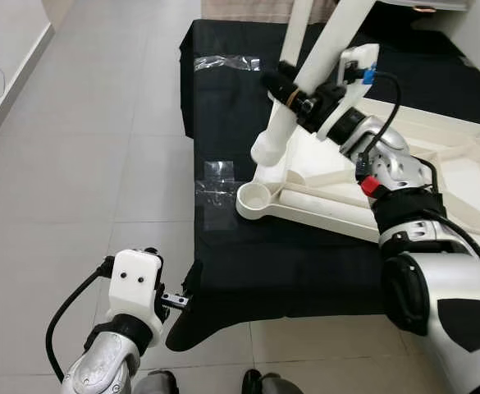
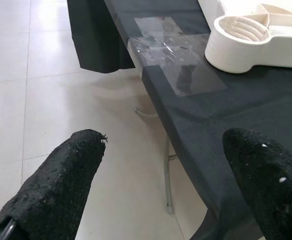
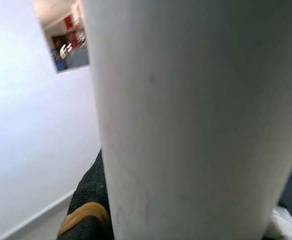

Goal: Building children table

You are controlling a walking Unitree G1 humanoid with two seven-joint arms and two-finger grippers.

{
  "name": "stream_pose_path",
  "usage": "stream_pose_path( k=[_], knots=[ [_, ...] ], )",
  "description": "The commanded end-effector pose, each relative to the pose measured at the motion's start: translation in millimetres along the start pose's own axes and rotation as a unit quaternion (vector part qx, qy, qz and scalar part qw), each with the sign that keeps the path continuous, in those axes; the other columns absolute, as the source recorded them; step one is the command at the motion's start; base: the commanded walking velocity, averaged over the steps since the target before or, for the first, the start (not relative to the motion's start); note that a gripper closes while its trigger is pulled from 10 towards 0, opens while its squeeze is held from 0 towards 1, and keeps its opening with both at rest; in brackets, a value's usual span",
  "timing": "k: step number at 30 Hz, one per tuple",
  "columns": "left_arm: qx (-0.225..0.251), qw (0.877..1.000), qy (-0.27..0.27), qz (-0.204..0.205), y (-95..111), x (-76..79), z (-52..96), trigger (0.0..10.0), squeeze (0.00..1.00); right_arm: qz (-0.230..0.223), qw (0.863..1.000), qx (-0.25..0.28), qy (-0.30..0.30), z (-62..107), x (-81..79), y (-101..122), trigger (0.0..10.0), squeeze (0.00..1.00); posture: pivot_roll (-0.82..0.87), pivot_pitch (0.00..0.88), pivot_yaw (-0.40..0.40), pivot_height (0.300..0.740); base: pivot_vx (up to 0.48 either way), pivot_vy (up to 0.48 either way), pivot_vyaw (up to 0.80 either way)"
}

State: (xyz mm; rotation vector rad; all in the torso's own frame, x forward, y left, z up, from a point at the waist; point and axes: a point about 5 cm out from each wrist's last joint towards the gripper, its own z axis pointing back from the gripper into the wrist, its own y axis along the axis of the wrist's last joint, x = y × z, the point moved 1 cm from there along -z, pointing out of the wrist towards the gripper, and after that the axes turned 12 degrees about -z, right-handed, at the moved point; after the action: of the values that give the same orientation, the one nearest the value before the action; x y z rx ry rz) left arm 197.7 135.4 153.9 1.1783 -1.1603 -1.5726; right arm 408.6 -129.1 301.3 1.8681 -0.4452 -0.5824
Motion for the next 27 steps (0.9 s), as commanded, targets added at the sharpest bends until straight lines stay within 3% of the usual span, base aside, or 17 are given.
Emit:
stream_pose_path(
  k=[1,5,7,9,11,15,27],
  knots=[
    [-0.011,1.000,-0.010,0.005,-1.8,1.9,6.5,10.0,0.00,0.011,0.999,-0.016,0.032,-0.2,-2.6,1.2,10.0,0.00,0.16,0.275,-0.113,0.740,0.000,0.000,0.00],
    [-0.012,1.000,-0.010,0.006,-1.6,1.9,7.7,10.0,0.00,0.011,0.999,-0.022,0.047,0.4,-4.0,-0.4,10.0,0.00,0.16,0.276,-0.113,0.740,0.000,0.000,0.00],
    [-0.015,1.000,-0.011,0.007,-1.2,2.1,10.2,10.0,0.00,-0.001,0.992,-0.058,0.109,3.0,-10.9,-8.5,10.0,0.00,0.16,0.281,-0.114,0.740,0.000,0.000,0.00],
    [-0.015,1.000,-0.011,0.007,-1.2,2.1,10.2,10.0,0.00,-0.001,0.992,-0.058,0.109,3.0,-10.9,-8.5,10.0,0.00,0.16,0.281,-0.114,0.740,0.000,0.000,0.00],
    [-0.017,1.000,-0.012,0.008,-0.8,3.1,11.6,10.0,0.00,-0.004,0.982,-0.095,0.161,6.9,-16.4,-17.0,10.0,0.00,0.17,0.282,-0.119,0.740,0.000,0.000,0.00],
    [-0.019,1.000,-0.013,0.009,-0.4,4.3,12.2,10.0,0.00,-0.002,0.972,-0.121,0.199,12.0,-18.9,-22.0,10.0,0.00,0.17,0.281,-0.123,0.740,0.000,0.000,0.00],
    [-0.022,1.000,-0.017,0.011,0.4,6.5,15.1,10.0,0.00,0.029,0.963,-0.148,0.224,15.6,-21.1,-34.0,10.0,0.00,0.18,0.259,-0.121,0.740,0.000,0.000,0.00]
  ],
)
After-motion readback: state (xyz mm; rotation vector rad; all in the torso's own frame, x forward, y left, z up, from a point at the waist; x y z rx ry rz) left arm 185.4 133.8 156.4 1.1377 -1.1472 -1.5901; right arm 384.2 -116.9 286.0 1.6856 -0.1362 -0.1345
